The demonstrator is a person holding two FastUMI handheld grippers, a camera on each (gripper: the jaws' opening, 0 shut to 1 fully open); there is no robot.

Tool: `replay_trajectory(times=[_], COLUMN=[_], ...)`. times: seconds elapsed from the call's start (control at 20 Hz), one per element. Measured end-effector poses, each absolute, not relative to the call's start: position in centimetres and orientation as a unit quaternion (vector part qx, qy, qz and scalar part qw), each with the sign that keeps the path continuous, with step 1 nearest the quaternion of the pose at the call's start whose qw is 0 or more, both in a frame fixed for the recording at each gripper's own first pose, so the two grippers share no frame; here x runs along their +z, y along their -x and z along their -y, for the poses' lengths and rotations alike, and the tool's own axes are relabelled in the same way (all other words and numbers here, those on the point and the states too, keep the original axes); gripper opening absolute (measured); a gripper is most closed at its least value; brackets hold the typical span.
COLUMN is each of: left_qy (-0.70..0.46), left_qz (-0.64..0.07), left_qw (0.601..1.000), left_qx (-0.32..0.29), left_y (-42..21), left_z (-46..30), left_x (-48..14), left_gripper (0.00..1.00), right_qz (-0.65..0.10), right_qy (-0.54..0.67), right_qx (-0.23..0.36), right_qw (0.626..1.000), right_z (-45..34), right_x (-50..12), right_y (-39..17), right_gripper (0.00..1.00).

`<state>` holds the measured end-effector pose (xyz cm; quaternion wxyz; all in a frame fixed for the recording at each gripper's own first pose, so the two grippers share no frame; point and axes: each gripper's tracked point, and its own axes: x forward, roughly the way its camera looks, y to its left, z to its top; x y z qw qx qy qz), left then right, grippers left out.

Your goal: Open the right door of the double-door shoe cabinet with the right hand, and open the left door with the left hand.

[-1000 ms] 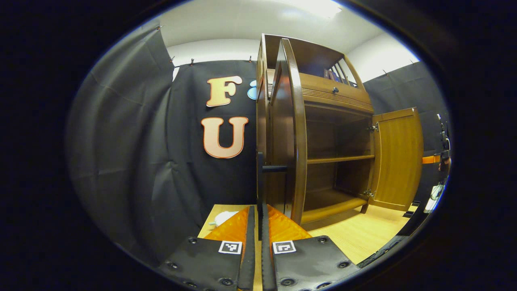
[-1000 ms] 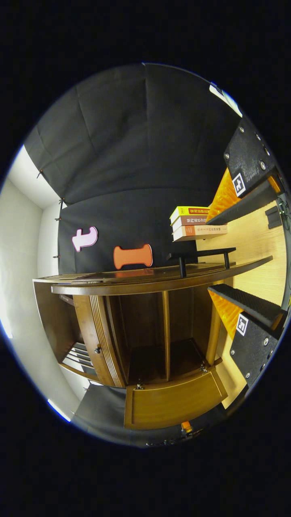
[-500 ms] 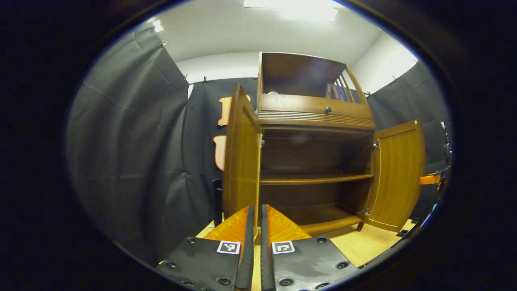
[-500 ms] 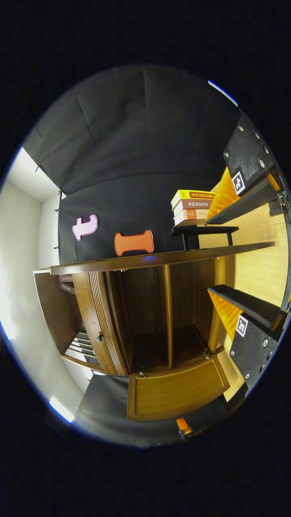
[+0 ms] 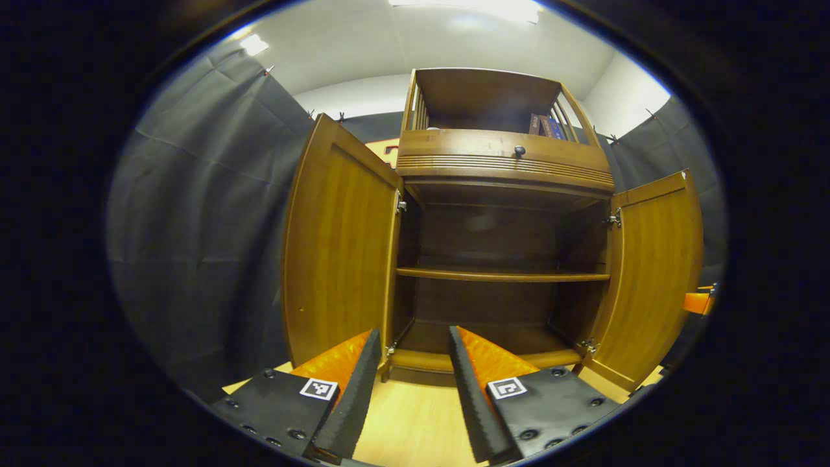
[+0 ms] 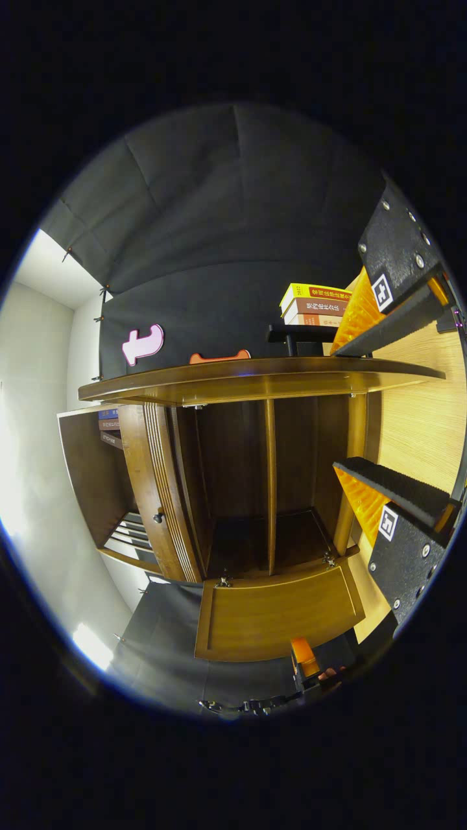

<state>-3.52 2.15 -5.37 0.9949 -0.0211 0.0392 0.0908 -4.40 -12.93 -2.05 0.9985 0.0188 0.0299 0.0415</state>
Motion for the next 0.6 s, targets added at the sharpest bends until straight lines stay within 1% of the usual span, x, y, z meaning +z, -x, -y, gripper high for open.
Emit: replay_trajectory(times=[0.1, 0.2, 0.3, 0.4, 0.45, 0.5, 0.55, 0.6], left_qy=[0.03, 0.018, -0.002, -0.021, -0.028, -0.029, -0.031, -0.033], left_qz=[-0.033, -0.016, -0.004, -0.002, -0.017, -0.026, -0.031, -0.034], left_qw=[0.995, 0.994, 0.994, 0.994, 0.994, 0.994, 0.994, 0.994], left_qx=[0.09, 0.102, 0.105, 0.103, 0.107, 0.106, 0.102, 0.103], left_y=[3.6, 3.7, 4.0, 3.7, 3.7, 3.7, 3.7, 3.7], left_z=[-1.2, -1.2, -1.2, -1.2, -1.5, -1.6, -1.4, -1.6], left_x=[-5.4, -4.8, -4.2, -3.7, -4.0, -4.1, -3.9, -4.0], left_gripper=[0.8, 0.98, 0.93, 0.93, 0.93, 0.96, 0.93, 0.93], right_qz=[-0.031, -0.029, -0.029, -0.029, -0.036, -0.034, -0.03, -0.029], right_qy=[-0.018, -0.017, -0.016, -0.012, -0.011, -0.015, -0.017, -0.018], right_qx=[0.038, 0.025, 0.01, -0.001, -0.01, -0.006, -0.005, -0.008], right_qw=[0.999, 0.999, 0.999, 1.0, 0.999, 0.999, 0.999, 0.999], right_z=[13.3, 14.0, 14.8, 15.3, 15.9, 15.8, 15.7, 16.1], right_x=[-2.1, -2.1, -2.2, -1.9, -2.0, -1.7, -1.4, -1.2], right_y=[4.6, 4.8, 5.2, 5.4, 5.5, 5.5, 5.3, 5.4], right_gripper=[0.93, 0.94, 0.94, 0.94, 0.94, 0.94, 0.94, 1.0])
